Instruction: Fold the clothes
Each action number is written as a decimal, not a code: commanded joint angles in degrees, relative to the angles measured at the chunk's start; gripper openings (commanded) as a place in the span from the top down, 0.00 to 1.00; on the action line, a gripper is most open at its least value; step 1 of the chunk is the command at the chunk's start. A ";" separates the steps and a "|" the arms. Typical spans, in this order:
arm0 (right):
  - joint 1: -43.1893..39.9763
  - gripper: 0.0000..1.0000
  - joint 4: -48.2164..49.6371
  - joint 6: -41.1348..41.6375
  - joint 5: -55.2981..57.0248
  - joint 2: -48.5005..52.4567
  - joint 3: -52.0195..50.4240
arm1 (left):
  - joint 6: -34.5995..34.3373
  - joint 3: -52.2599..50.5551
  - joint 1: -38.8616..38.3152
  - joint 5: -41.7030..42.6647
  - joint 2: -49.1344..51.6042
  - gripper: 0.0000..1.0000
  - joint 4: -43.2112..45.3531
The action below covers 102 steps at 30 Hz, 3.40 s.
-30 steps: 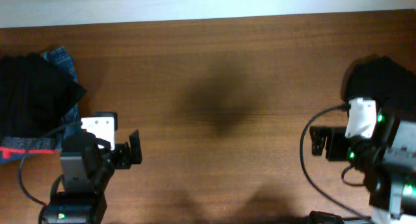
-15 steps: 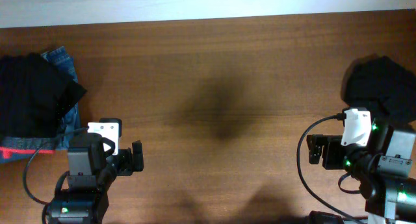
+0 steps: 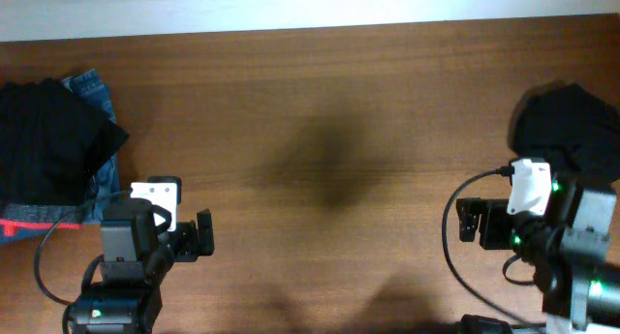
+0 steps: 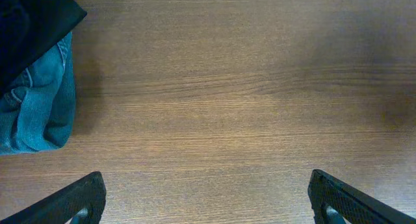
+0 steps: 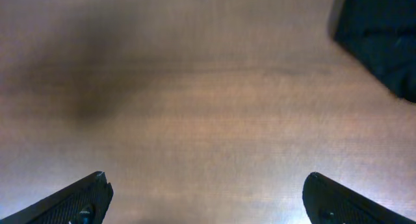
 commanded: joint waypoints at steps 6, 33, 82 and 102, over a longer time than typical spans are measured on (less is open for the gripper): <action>0.37 0.01 13.51 -0.39 -2.60 -19.37 -16.74 | -0.52 -0.13 0.15 -0.42 -0.15 0.01 -0.07; 12.00 0.01 62.86 -0.37 6.21 -45.16 -56.46 | -0.55 -0.13 0.15 -0.42 -0.15 0.01 -0.07; 11.93 0.01 58.84 5.42 16.55 -45.13 -56.46 | -0.55 -0.13 0.15 -0.39 -0.15 0.01 -0.07; 11.93 0.01 58.84 5.40 16.55 -45.13 -56.46 | -0.57 -22.80 1.29 -1.27 -26.84 0.01 10.43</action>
